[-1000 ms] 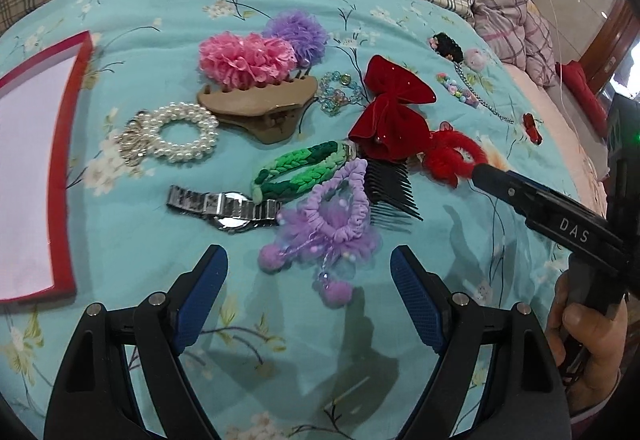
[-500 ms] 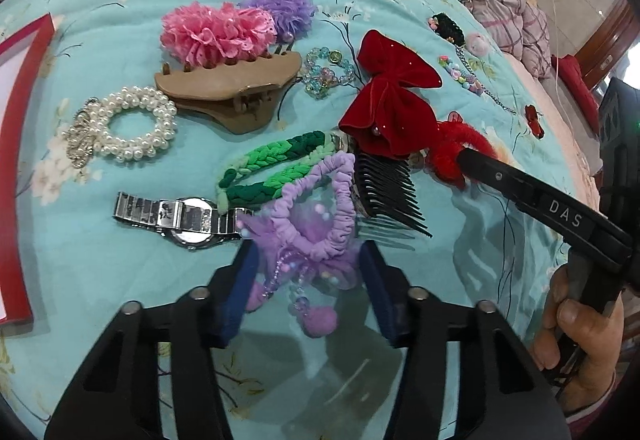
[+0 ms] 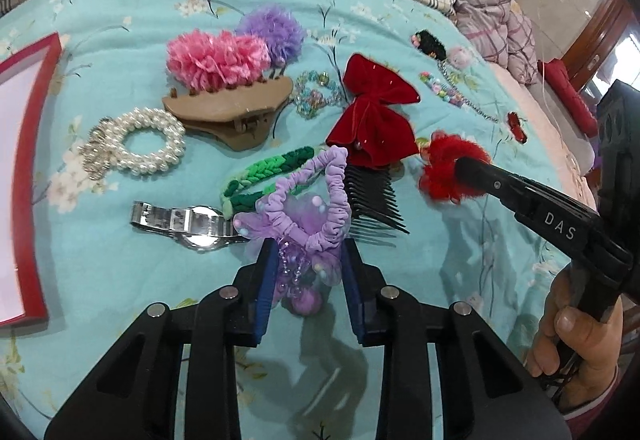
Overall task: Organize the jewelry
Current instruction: 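Grasp the purple scrunchie with the left tool while the right tool grasps the red flower scrunchie, then carry both scrunchies into the red-rimmed tray and open both tools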
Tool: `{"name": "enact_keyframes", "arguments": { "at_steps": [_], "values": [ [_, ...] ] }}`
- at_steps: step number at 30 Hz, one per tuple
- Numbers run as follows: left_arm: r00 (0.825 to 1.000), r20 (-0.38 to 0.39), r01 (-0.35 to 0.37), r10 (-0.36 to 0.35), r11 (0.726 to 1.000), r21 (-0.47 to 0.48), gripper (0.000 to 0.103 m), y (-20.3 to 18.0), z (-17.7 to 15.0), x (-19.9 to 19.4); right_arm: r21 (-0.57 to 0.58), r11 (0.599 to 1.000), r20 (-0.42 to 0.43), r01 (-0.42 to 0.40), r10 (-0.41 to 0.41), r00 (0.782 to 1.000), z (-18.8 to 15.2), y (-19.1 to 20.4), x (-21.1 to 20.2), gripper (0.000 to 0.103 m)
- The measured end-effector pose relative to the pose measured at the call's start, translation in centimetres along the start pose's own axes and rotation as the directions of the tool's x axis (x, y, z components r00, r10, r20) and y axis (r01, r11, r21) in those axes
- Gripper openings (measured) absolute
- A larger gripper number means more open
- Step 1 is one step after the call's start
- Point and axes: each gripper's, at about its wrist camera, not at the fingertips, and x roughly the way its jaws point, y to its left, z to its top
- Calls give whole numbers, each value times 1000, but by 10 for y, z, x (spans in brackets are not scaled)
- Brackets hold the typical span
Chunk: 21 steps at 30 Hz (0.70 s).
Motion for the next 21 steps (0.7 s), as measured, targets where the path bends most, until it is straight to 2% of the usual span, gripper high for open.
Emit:
{"name": "enact_keyframes", "arguments": {
  "at_steps": [12, 21],
  "values": [
    [997, 71, -32, 36, 998, -62, 29, 36, -7, -51, -58, 996, 43, -72, 75, 996, 6, 44, -19, 7],
    [986, 125, -90, 109, 985, -147, 29, 86, -18, -92, -145, 975, 16, -168, 172, 985, 13, 107, -13, 7]
  ]
}}
